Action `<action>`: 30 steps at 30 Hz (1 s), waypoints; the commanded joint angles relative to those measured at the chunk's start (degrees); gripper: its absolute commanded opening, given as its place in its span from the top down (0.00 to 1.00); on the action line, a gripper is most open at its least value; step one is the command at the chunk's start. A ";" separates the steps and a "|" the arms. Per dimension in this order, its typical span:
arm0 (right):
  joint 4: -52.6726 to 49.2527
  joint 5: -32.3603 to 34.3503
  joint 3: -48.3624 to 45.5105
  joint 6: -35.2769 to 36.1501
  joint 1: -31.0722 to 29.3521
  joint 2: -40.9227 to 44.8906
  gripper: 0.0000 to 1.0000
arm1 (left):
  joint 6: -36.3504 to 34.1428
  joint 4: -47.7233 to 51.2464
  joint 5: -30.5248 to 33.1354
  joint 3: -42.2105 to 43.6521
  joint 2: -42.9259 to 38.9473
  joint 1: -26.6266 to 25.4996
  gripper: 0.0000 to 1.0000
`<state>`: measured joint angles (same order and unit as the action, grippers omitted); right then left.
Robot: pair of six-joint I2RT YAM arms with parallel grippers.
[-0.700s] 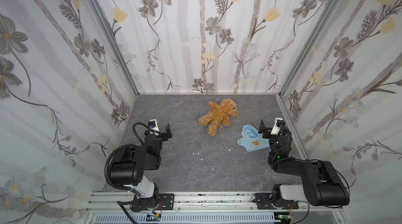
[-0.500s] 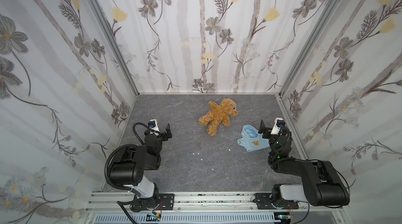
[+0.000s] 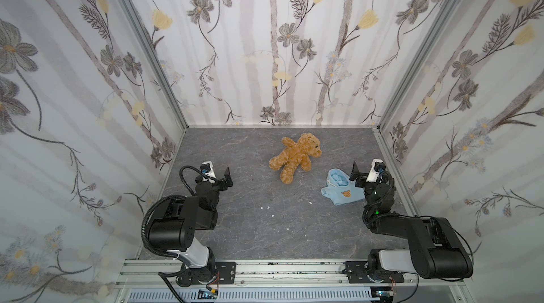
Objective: Dress the teddy bear
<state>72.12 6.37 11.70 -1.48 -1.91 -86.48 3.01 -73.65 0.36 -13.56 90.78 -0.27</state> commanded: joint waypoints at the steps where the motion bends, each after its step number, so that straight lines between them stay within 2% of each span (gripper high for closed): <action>1: 2.27 0.00 0.12 -0.14 -0.11 -0.01 0.00 | 0.00 -2.66 -0.12 -0.31 0.04 0.01 0.00; 12: 2.42 0.04 0.02 -0.05 -0.02 0.08 0.00 | 0.07 -2.72 -0.06 -0.27 0.05 0.01 0.00; 16: 2.54 4.27 -1.85 0.01 -1.32 4.80 0.00 | 1.20 0.05 3.08 0.73 -6.07 0.01 0.00; 19: -9.24 10.14 0.20 -1.76 -1.98 13.68 0.00 | 2.75 12.31 5.10 -2.15 -14.19 0.01 0.00; 21: -23.65 17.42 4.90 -11.83 -1.40 18.66 0.00 | 9.64 20.67 7.24 -5.63 -18.28 0.26 0.00; 23: -32.84 16.58 8.23 -20.18 0.15 21.45 0.00 | 12.52 23.60 1.44 -7.29 -20.68 0.27 0.00; 26: -34.19 3.95 8.68 -26.55 -0.29 23.67 0.00 | 21.77 24.23 -7.96 -8.52 -21.46 0.01 0.00; 28: -33.54 1.29 8.67 -29.83 -4.77 22.68 0.00 | 26.32 24.99 -12.50 -10.04 -20.21 -2.59 0.03; 30: -38.50 4.32 12.20 -29.07 -12.75 19.42 0.00 | 27.50 28.55 -13.52 -12.81 -18.91 -7.91 0.05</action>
<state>40.64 13.47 21.32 -25.39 -9.52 -64.88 23.16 -49.87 -6.17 -23.83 71.11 -4.67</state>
